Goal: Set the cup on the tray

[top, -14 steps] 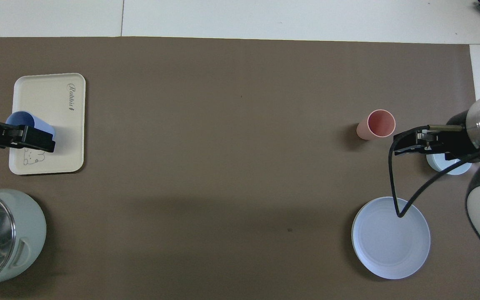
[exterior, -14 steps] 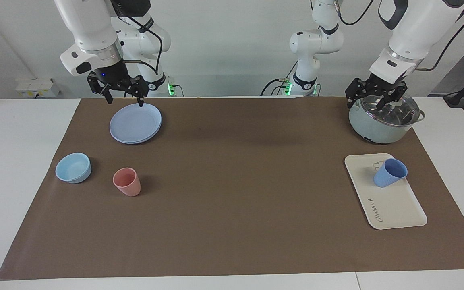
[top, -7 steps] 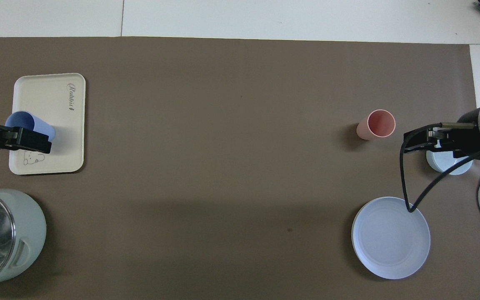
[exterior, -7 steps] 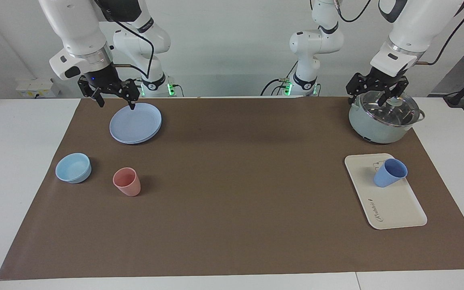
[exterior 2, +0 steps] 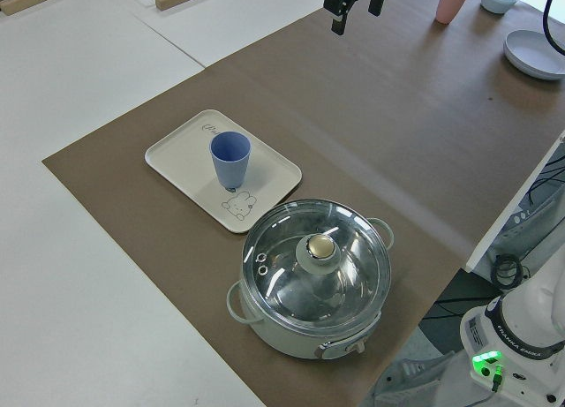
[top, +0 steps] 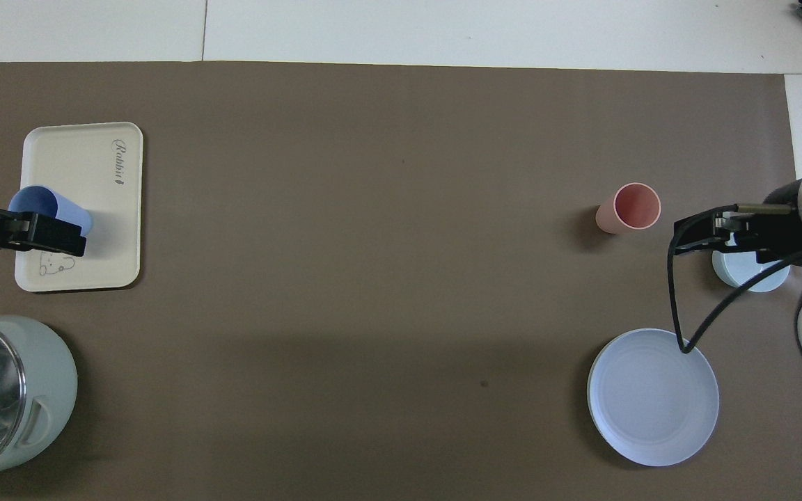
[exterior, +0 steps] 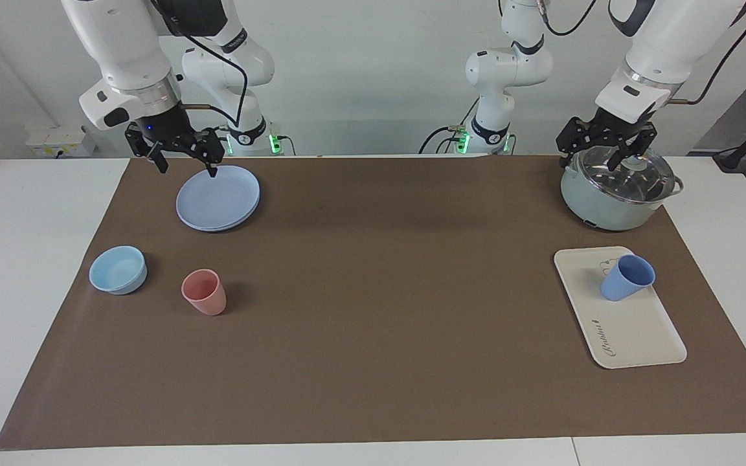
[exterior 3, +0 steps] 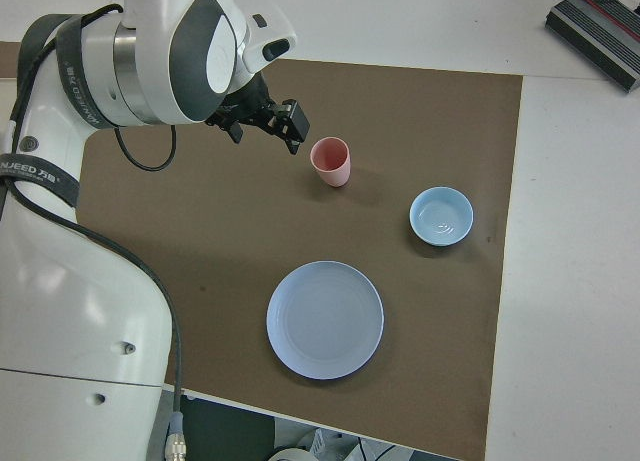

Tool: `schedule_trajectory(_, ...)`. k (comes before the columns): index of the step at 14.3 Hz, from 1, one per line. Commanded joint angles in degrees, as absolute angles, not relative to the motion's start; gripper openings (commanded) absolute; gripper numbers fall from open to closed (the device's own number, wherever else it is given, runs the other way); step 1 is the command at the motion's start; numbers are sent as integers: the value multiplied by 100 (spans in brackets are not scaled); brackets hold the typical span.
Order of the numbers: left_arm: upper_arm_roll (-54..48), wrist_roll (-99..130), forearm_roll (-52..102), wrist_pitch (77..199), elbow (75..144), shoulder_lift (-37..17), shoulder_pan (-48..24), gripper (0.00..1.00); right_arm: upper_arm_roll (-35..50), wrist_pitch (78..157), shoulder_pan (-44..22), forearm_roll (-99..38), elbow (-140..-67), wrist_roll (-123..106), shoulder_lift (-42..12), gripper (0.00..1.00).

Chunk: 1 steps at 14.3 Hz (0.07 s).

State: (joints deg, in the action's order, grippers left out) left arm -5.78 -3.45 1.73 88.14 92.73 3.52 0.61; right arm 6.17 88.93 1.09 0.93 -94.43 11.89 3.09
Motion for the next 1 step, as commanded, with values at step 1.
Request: schedule_trajectory(1,-589,-369,193,8903,9431,483,97,100,633,9000,158,9,-9483,1055,316,100)
